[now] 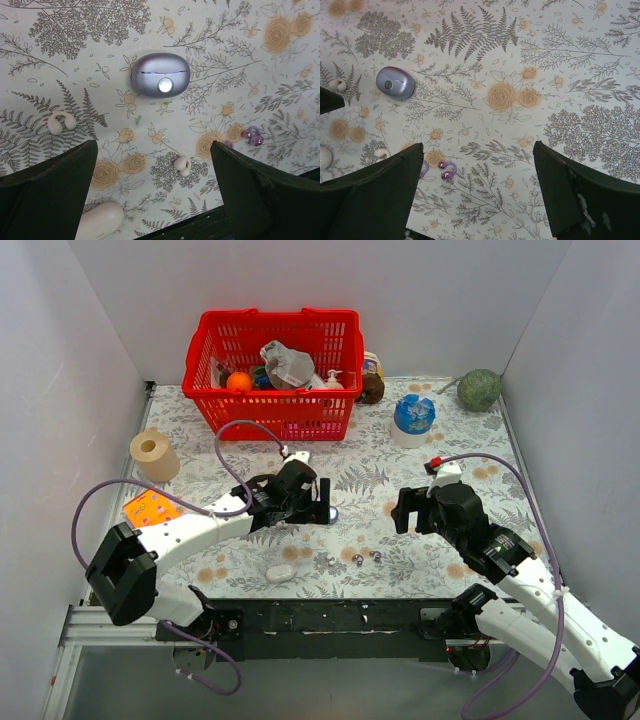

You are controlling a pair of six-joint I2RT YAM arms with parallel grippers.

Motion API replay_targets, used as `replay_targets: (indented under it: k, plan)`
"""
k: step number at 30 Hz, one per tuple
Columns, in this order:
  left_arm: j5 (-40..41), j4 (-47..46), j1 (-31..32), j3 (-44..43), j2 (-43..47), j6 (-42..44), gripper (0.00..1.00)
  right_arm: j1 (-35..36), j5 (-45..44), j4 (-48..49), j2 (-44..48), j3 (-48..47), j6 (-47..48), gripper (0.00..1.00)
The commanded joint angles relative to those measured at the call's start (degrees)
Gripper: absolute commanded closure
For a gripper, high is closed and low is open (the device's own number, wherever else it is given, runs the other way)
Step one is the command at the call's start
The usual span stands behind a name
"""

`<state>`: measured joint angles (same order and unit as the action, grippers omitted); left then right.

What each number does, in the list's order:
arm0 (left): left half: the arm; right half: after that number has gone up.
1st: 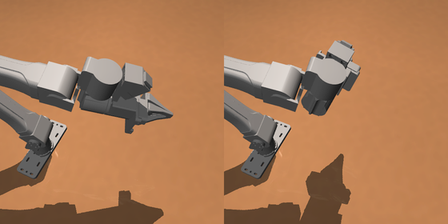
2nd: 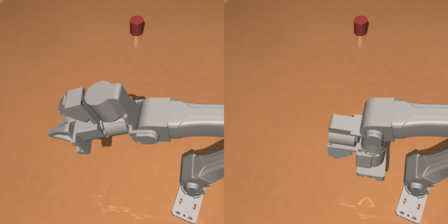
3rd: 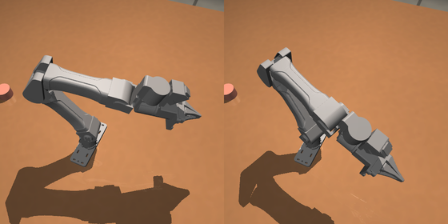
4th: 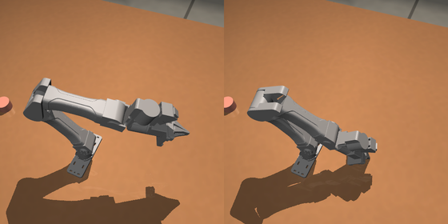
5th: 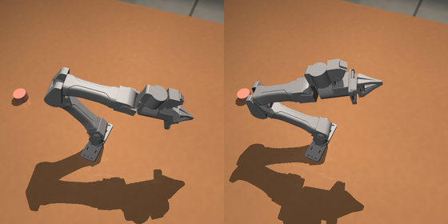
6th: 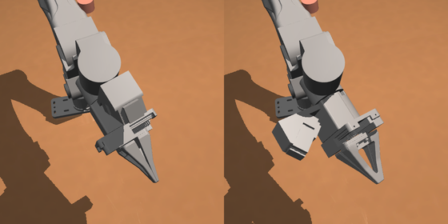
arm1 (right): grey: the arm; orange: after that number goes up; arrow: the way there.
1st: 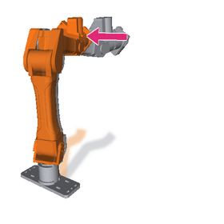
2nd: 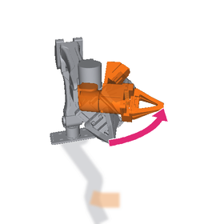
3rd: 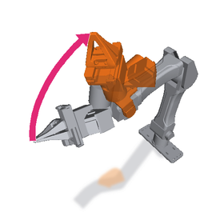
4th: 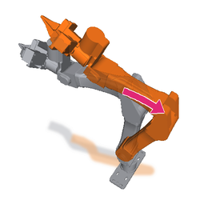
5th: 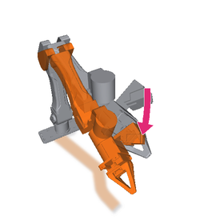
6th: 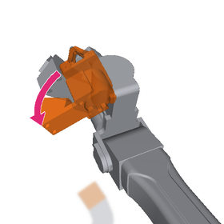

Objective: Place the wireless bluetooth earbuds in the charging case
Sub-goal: Pick up the charging case at the center of the board.

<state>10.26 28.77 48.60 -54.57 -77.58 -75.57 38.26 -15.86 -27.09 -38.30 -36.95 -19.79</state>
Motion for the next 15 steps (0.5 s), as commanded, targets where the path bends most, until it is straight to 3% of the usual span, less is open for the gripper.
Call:
replay_targets:
  k: [1,15]
  plan:
    - [2.6,1.7,1.2,-4.3,-3.8,1.5,0.02,0.0,1.1,-0.1,-0.4,-2.4,0.2,0.02]
    - [8.4,5.7,3.3,-14.8,-19.1,1.8,0.02,0.0,2.5,-1.1,-0.6,-2.6,-1.0,0.02]
